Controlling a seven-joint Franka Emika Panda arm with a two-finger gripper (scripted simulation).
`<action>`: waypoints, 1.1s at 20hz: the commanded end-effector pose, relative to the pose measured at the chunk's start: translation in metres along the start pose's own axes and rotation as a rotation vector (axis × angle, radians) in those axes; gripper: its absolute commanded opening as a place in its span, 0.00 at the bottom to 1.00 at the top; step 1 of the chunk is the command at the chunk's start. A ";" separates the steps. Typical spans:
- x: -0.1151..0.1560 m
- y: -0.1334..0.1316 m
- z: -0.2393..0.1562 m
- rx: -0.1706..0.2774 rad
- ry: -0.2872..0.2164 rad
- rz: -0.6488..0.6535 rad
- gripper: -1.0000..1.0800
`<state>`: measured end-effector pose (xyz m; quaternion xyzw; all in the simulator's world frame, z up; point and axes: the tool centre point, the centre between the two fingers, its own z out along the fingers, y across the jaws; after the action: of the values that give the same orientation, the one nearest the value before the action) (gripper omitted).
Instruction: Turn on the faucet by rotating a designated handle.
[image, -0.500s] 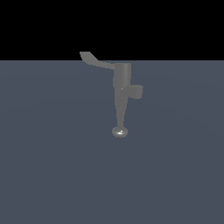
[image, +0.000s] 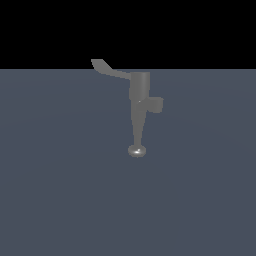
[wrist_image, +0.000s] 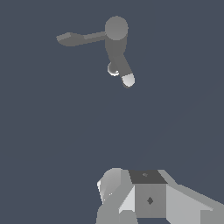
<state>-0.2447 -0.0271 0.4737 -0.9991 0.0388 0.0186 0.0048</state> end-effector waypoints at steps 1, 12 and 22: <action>0.001 0.003 0.002 -0.005 -0.004 0.007 0.00; 0.010 0.000 0.004 -0.015 -0.002 0.054 0.00; 0.044 -0.010 0.013 -0.045 0.008 0.214 0.00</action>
<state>-0.2072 -0.0215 0.4612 -0.9912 0.1299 0.0166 -0.0169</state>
